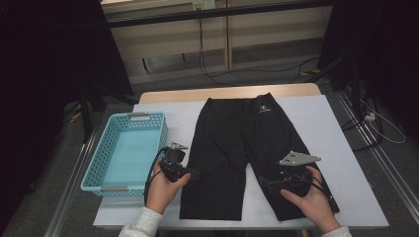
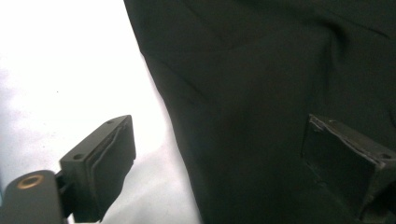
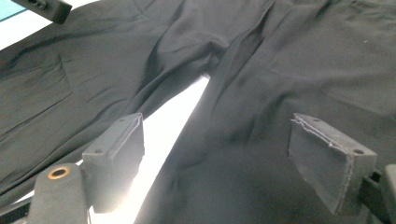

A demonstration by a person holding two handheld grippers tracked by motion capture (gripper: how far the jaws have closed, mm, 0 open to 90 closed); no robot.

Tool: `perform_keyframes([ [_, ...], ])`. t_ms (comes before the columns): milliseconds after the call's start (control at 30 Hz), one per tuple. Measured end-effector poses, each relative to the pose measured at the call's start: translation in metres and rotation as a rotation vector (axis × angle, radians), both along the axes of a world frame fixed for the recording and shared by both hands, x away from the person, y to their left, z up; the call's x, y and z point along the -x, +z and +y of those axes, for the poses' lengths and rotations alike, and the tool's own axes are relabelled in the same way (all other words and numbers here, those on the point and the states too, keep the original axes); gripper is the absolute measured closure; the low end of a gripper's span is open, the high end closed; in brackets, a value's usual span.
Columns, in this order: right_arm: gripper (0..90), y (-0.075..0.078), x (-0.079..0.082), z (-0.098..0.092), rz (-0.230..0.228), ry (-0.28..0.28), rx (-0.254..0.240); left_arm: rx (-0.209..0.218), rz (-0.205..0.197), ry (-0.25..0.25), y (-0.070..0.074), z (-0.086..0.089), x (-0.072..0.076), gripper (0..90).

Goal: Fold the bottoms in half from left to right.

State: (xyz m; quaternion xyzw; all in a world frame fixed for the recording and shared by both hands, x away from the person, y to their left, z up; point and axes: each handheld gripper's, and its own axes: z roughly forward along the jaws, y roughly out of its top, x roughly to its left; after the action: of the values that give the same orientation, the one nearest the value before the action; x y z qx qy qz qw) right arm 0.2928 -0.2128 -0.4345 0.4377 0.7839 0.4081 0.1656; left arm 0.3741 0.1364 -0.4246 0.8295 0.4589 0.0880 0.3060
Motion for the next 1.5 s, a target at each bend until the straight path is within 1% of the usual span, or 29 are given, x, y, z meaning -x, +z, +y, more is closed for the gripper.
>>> perform_keyframes([
  [67,19.3,0.0,0.0,0.0,-0.001,0.002,0.0,0.007,0.003,-0.015,-0.001,0.0,0.001,9.0],
  [133,19.3,0.0,-0.001,0.0,-0.003,0.004,0.004,0.005,0.003,-0.019,-0.002,0.0,0.001,6.4],
  [233,19.3,0.0,-0.001,-0.001,-0.004,0.004,0.002,0.003,0.015,-0.029,-0.004,0.001,0.002,9.0],
  [267,19.3,0.0,-0.001,-0.001,-0.004,0.005,0.004,0.0,0.013,-0.021,-0.005,0.001,0.002,11.4],
  [367,19.1,-0.001,0.0,-0.001,-0.005,0.009,0.008,-0.012,0.006,0.001,-0.007,0.002,0.002,13.9],
  [433,19.1,-0.001,0.0,-0.001,-0.005,0.015,0.008,-0.012,0.005,0.023,-0.01,0.004,0.001,16.8],
  [533,19.1,-0.001,0.001,0.001,-0.003,0.025,0.009,-0.009,0.032,0.046,-0.013,0.006,-0.001,16.8],
  [633,19.1,-0.001,0.001,0.002,-0.004,0.032,0.01,-0.013,0.024,0.056,-0.014,0.005,-0.001,17.5],
  [700,19.1,-0.001,0.001,0.002,-0.006,0.038,0.009,-0.017,0.01,0.062,-0.016,0.003,-0.001,17.5],
  [767,18.6,-0.001,0.001,0.002,-0.002,0.036,0.004,-0.032,-0.004,0.067,-0.017,0.0,0.001,18.1],
  [800,18.2,-0.001,0.001,0.002,-0.001,0.033,-0.002,-0.049,-0.01,0.065,-0.016,-0.001,0.002,21.9],
  [833,18.2,-0.001,0.001,0.002,0.001,0.034,-0.009,-0.049,-0.014,0.073,-0.016,-0.002,0.003,27.4],
  [933,18.3,-0.001,0.001,0.002,-0.001,0.034,-0.008,-0.047,-0.016,0.093,-0.014,-0.001,0.004,39.3],
  [967,18.3,-0.001,0.001,0.002,0.0,0.036,-0.009,-0.037,-0.013,0.102,-0.014,0.0,0.004,44.1],
  [1033,18.3,-0.001,0.001,0.002,0.001,0.036,-0.006,-0.015,0.011,0.118,-0.013,0.002,0.004,54.2],
  [1067,18.3,-0.001,0.001,0.002,0.003,0.036,-0.006,-0.008,0.022,0.122,-0.012,0.003,0.005,57.7],
  [1100,18.3,-0.001,0.001,0.003,0.005,0.035,-0.008,-0.01,0.02,0.129,-0.013,0.002,0.005,61.1],
  [1167,18.2,-0.002,0.001,0.003,0.005,0.038,-0.01,-0.017,0.019,0.13,-0.012,0.002,0.006,65.0],
  [1300,18.2,-0.002,0.001,0.003,0.006,0.039,-0.007,0.009,0.035,0.135,-0.013,0.006,0.004,74.7],
  [1333,18.2,-0.002,0.001,0.003,0.005,0.039,-0.007,0.013,0.04,0.126,-0.013,0.007,0.004,76.2],
  [1433,18.0,-0.001,0.0,0.003,0.004,0.037,-0.011,0.034,0.045,0.122,-0.013,0.007,0.003,80.0],
  [1500,17.8,-0.001,0.0,0.003,0.003,0.037,-0.014,0.043,0.061,0.113,-0.013,0.008,0.003,82.8],
])
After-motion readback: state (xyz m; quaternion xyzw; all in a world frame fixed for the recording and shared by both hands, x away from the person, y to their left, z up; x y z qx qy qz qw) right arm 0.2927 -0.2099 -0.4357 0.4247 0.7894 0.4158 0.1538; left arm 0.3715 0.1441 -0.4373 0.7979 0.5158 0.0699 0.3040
